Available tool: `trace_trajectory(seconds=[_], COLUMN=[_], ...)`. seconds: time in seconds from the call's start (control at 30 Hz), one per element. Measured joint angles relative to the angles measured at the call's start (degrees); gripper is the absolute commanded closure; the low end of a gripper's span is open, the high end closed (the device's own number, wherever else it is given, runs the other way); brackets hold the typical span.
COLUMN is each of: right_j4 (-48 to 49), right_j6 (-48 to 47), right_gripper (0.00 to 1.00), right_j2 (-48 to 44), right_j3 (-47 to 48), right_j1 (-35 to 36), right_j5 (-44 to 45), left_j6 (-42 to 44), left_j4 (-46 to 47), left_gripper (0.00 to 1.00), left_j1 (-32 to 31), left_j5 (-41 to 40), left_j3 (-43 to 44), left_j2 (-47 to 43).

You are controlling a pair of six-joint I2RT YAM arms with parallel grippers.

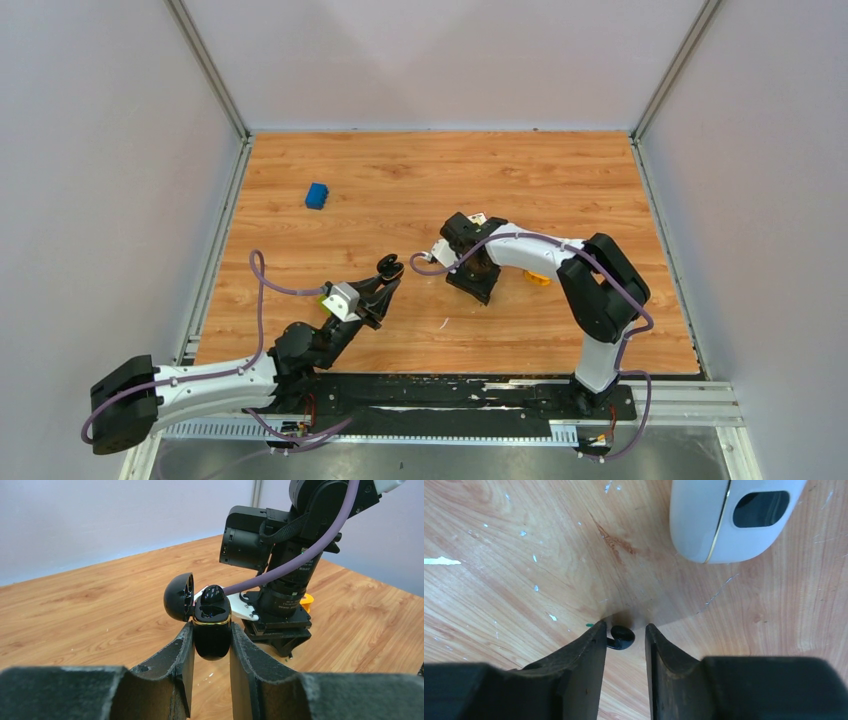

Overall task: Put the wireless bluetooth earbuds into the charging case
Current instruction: Pick up the earbud from the center of the board.

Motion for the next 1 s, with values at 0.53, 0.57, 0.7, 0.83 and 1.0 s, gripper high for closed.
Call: trace_trajectory(seconds=[0.53,0.57,0.7,0.83,1.0], right_j4=[-0.6,-0.6,-0.7,-0.9,-1.0], right_j6=[-0.1,-0.1,-0.1,-0.2,-0.7], right_gripper=[0.70,0.73,0.82,0.93,0.99], right_j2=[0.0,-0.1,-0.3,-0.3,-1.1], right_j3=[-0.2,-0.3,-0.7,-0.7,-1.0], right_j1=[0.2,0.2,0.3,0.3,0.0], right_j5=[1.8,1.9,2.0,1.9,-0.1], left_j6=[0.0,0.0,0.0,0.0,0.0], left_j4=[-0.5,-0.5,-0.5,-0.5,-0.6], left_gripper=[1.00,1.00,1.00,1.00,1.00], left_j1=[0.0,0.0,0.0,0.0,0.0], left_j5=[0.0,0.0,0.0,0.0,-0.2], left_j3=[0.0,0.0,0.0,0.0,0.0], left_j2=[-0.4,-0.4,-0.5,-0.7,-0.7])
